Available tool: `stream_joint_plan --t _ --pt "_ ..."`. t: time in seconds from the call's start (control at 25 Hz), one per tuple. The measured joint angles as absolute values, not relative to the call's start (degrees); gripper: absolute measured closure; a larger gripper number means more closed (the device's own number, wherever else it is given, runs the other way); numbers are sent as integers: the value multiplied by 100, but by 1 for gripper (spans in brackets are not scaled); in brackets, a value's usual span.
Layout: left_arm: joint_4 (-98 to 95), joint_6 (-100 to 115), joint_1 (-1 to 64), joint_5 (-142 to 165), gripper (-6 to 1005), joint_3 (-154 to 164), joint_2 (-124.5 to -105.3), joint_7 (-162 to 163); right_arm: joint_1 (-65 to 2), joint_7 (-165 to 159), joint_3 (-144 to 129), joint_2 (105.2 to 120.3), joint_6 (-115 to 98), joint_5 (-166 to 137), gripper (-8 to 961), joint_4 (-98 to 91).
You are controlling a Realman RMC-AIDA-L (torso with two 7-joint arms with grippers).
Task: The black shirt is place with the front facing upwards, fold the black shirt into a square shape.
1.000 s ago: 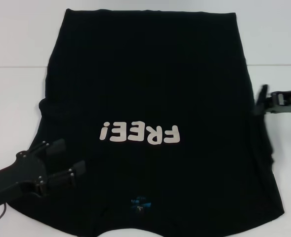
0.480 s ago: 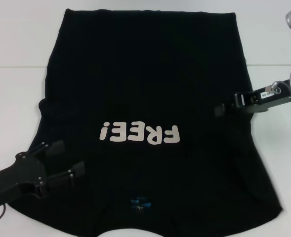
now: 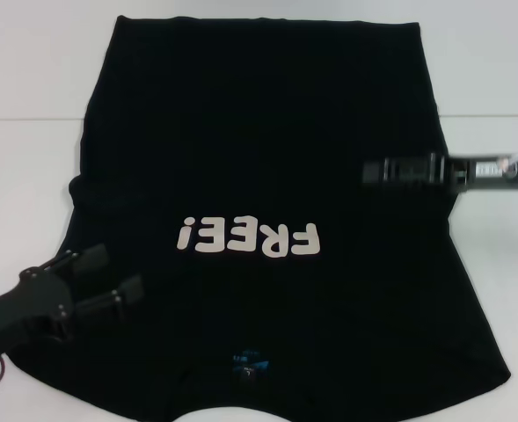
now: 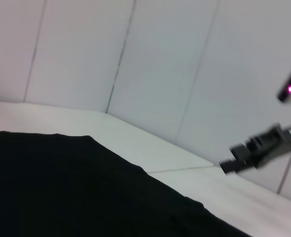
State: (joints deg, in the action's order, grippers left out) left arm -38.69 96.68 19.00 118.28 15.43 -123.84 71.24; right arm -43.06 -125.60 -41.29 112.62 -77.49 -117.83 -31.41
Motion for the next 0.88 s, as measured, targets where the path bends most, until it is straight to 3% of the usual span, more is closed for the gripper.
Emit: stream_joint_plan --t 0.12,0.36,0.48,0.68,0.88 --pt "-4026 9722 1930 11861 79 1533 -12313 7975 -4082 -11457 -4180 11383 -7836 -11735 448 -3142" --pt "-4444 9982 1934 12081 80 1482 -12055 9753 -3474 -8747 -4159 11838 -7971 -11726 187 -3197" --pt "-4693 10004 1991 12474 80 1344 -11891 10770 -3296 -7832 -4155 11952 -7974 -11721 74 -3182" --pt "-4842 10096 2275 13604 80 855 -11578 12277 -3165 -6692 -4192 11987 -7993 -11715 50 -2876" --pt "-4875 10010 2504 14497 79 633 -11435 13251 -3099 -5981 -4184 11991 -8021 -11711 36 -2606"
